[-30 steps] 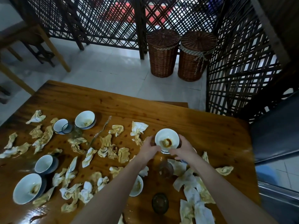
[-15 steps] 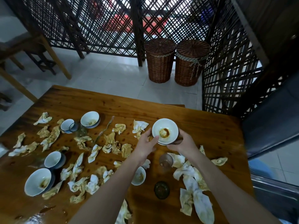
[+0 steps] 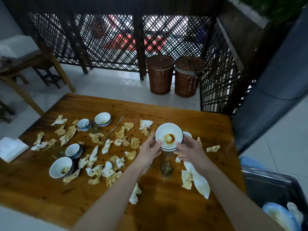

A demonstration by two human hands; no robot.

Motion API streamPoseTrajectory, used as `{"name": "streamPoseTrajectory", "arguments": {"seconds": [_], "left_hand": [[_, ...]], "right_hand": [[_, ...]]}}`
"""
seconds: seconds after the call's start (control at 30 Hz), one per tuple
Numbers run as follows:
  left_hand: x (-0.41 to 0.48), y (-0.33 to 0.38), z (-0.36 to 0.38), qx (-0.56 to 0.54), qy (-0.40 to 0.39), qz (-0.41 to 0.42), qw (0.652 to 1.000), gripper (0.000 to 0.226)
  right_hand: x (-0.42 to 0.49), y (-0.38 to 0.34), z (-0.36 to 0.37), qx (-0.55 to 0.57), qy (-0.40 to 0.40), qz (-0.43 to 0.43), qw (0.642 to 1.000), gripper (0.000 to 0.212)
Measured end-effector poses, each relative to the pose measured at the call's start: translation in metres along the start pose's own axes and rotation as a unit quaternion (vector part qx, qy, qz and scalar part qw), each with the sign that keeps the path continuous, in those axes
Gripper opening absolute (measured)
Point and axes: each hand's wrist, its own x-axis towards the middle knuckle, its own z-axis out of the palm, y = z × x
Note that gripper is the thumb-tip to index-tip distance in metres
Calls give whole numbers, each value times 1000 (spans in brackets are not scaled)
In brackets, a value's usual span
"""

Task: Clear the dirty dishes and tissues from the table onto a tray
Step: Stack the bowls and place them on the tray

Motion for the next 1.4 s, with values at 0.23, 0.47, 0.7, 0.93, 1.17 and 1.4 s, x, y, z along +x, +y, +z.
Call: {"name": "streamPoseTrajectory", "arguments": {"seconds": [0.23,0.47,0.7,0.93,1.17,1.4], "left_hand": [[-64,-8,32,30,-25,18,999,58],[-92,-21,86,85,-90,26,992,59],[-85,-30,162,118,-152,34,981,47],[-61,-40,265,133,-207,-29,969,38],[-6,-75,369,159,-216,-62,961,41],[71,-150,442,196,-190,-134,952,53]], "right_hand": [[-83,16,-9,5,36,-63,997,57],[-149,46,-49,33,82,-94,992,45],[-183,53,-112,54,150,-59,985,51],[-186,72,-207,94,210,-35,973,29],[-155,111,-310,139,267,-2,954,29],[-109,166,-393,134,260,71,954,15]]}}
